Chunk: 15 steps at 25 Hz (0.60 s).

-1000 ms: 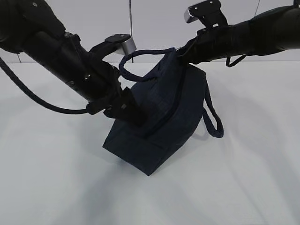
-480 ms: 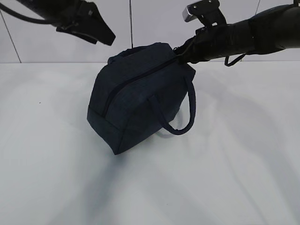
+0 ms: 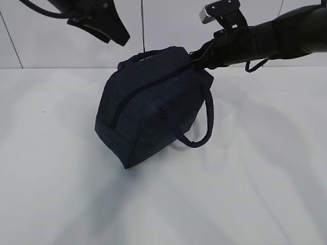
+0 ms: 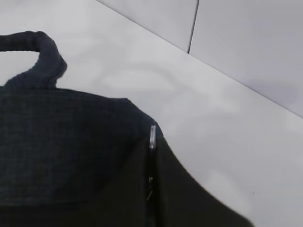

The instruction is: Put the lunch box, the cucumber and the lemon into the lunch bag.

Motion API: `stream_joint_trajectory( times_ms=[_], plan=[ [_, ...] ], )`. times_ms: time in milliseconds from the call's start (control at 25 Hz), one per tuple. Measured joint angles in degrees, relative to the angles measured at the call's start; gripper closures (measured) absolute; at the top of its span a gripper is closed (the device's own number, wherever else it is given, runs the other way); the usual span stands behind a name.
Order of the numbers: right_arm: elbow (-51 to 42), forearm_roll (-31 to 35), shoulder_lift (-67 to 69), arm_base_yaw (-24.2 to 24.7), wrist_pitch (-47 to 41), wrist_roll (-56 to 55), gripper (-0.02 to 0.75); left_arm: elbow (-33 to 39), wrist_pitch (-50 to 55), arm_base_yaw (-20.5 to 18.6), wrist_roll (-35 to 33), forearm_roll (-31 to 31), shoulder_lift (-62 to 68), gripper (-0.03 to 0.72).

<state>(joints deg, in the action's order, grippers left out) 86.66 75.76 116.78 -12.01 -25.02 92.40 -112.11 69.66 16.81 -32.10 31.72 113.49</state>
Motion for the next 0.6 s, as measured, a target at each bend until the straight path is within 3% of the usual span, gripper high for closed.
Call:
stream_joint_trajectory(
  times_ms=[240, 600],
  plan=[
    [0.0, 0.0, 0.0, 0.0, -0.1, 0.0, 0.737, -5.8, 0.3, 5.3, 2.0, -6.6, 4.9, 0.242],
    [0.0, 0.2, 0.0, 0.0, -0.1, 0.0, 0.737, -8.3, -0.6, 6.3, 3.2, -8.1, 11.3, 0.268]
  ],
)
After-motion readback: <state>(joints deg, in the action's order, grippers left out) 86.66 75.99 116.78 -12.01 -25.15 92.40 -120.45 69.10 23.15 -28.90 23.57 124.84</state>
